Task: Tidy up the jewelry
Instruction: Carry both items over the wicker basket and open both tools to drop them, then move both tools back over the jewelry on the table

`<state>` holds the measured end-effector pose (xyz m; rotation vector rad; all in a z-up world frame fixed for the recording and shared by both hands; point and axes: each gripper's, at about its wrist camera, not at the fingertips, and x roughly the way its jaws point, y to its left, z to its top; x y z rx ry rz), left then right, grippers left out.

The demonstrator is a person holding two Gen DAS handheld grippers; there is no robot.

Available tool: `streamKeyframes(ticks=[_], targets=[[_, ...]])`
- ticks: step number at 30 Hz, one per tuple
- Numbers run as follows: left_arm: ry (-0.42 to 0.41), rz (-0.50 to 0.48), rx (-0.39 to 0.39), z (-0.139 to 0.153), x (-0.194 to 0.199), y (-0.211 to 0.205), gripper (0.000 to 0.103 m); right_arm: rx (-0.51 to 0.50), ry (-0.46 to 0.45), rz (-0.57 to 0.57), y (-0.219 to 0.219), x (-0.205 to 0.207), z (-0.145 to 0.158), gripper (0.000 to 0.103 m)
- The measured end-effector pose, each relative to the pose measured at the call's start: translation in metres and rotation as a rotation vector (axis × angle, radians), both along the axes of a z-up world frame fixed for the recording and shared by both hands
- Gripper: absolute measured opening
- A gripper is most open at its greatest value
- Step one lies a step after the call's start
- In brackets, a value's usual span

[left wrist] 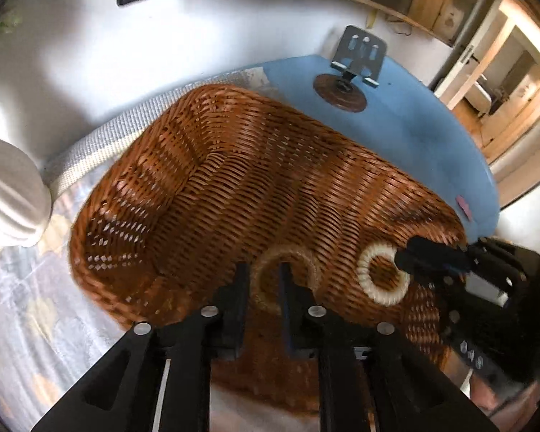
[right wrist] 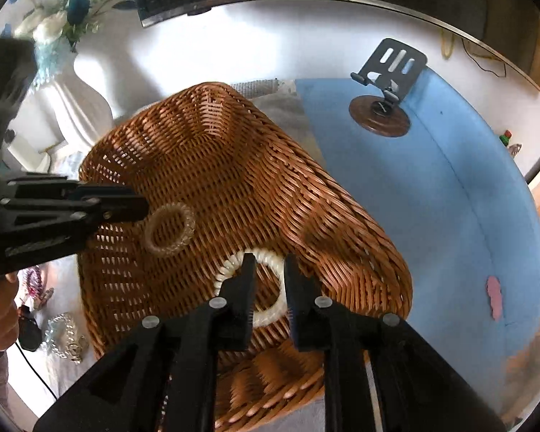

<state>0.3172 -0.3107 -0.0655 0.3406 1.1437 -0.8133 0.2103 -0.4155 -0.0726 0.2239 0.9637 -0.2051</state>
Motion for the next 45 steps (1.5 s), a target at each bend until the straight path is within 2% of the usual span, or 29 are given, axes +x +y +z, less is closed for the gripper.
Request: streamKeyframes(ticks=[4,6,8,10,11,15,18,21,24,29,31,36,40,42,45], targets=[[-0.049,-0.020,-0.019,0.014,-0.020,0.034,0.031,-0.022,-0.040,-0.003,0.015,-0.024,0.022,0.019],[-0.062,-0.027,-0.044,0.026,-0.033,0.063,0.032,-0.035,-0.078,0.017,0.030,-0.039,0.036,0.019],[-0.073,-0.026,-0.063,0.033,-0.044,0.087,0.032,-0.046,-0.119,0.039,0.048,-0.056,0.049,0.023],[-0.086,-0.019,-0.077,0.039,-0.055,0.117,0.032,-0.032,-0.153,0.062,0.067,-0.073,0.056,0.032],[-0.086,-0.016,-0.084,0.041,-0.061,0.131,0.032,-0.019,-0.161,0.071,0.075,-0.078,0.057,0.032],[-0.086,-0.003,-0.110,0.041,-0.086,0.184,0.032,0.067,-0.182,0.123,0.110,-0.095,0.051,0.032],[-0.073,-0.020,-0.144,0.037,-0.101,0.207,0.032,0.105,-0.171,0.147,0.134,-0.095,0.039,0.032],[-0.028,-0.039,-0.202,0.025,-0.118,0.221,0.032,0.135,-0.126,0.151,0.148,-0.090,0.019,0.032],[0.046,-0.051,-0.241,0.001,-0.132,0.231,0.032,0.177,-0.083,0.155,0.156,-0.088,0.000,0.032],[0.022,0.022,-0.165,-0.033,-0.135,0.234,0.032,0.162,-0.066,0.164,0.170,-0.088,-0.009,0.032],[-0.048,0.038,-0.127,-0.036,-0.136,0.237,0.031,0.147,-0.063,0.179,0.176,-0.087,-0.011,0.032],[-0.097,0.030,-0.103,-0.038,-0.130,0.239,0.031,0.166,-0.043,0.208,0.187,-0.082,-0.020,0.032],[-0.069,-0.001,-0.053,-0.050,-0.129,0.232,0.031,0.187,-0.024,0.213,0.188,-0.078,-0.032,0.032],[-0.119,-0.012,-0.019,-0.054,-0.134,0.224,0.031,0.216,-0.027,0.225,0.187,-0.077,-0.035,0.032],[-0.139,-0.022,-0.014,-0.058,-0.137,0.218,0.031,0.249,-0.030,0.244,0.188,-0.072,-0.037,0.032]])
